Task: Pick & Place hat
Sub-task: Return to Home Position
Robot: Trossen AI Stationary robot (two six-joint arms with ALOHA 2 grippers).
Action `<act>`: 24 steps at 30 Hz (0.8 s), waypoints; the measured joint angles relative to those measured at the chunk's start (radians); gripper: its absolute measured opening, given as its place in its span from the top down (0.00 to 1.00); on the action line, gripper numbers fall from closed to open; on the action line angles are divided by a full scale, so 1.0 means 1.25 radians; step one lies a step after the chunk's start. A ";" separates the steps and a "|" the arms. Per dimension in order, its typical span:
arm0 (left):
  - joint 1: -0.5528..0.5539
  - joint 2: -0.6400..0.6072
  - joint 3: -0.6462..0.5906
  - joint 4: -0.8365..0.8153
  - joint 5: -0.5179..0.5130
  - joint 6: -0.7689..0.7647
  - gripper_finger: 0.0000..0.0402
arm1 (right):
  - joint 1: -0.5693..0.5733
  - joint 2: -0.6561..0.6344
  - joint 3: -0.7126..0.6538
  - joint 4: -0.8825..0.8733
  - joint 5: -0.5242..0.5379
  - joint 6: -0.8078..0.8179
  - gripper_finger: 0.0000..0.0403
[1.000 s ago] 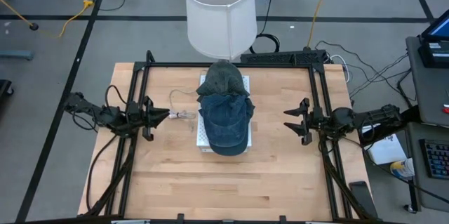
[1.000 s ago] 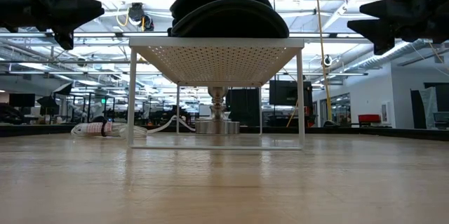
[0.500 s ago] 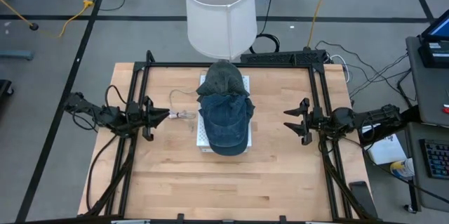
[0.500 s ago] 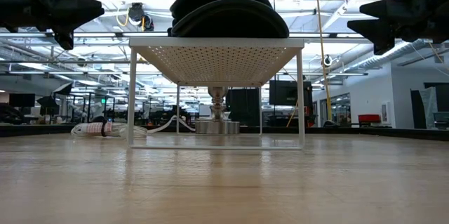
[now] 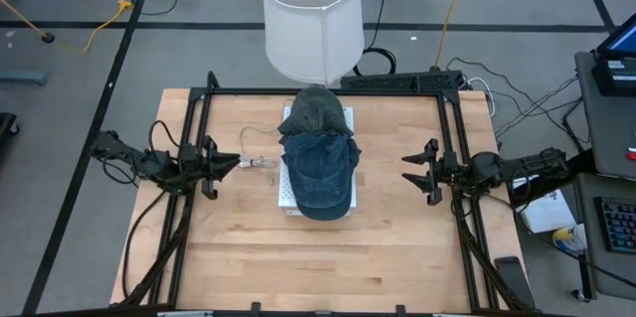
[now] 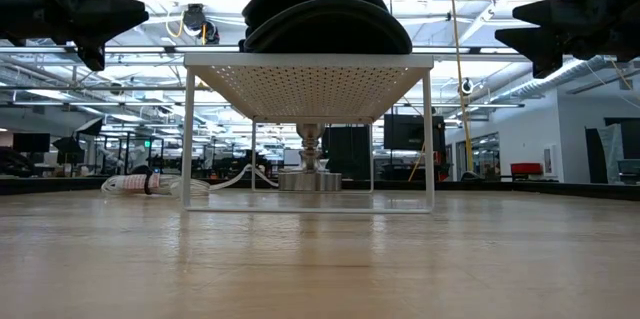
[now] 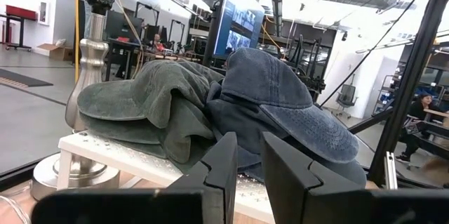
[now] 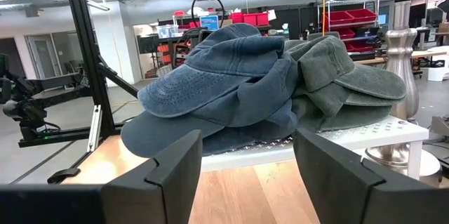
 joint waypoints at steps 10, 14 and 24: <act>0.000 0.000 0.000 0.000 0.000 0.000 0.83 | 0.000 0.000 0.000 0.000 0.000 0.000 0.46; 0.000 0.000 0.000 0.000 0.000 0.000 0.83 | 0.000 0.000 0.000 0.000 0.000 0.000 0.45; 0.000 0.000 0.000 0.000 0.000 0.000 0.83 | 0.000 0.000 0.000 0.000 0.000 0.000 0.46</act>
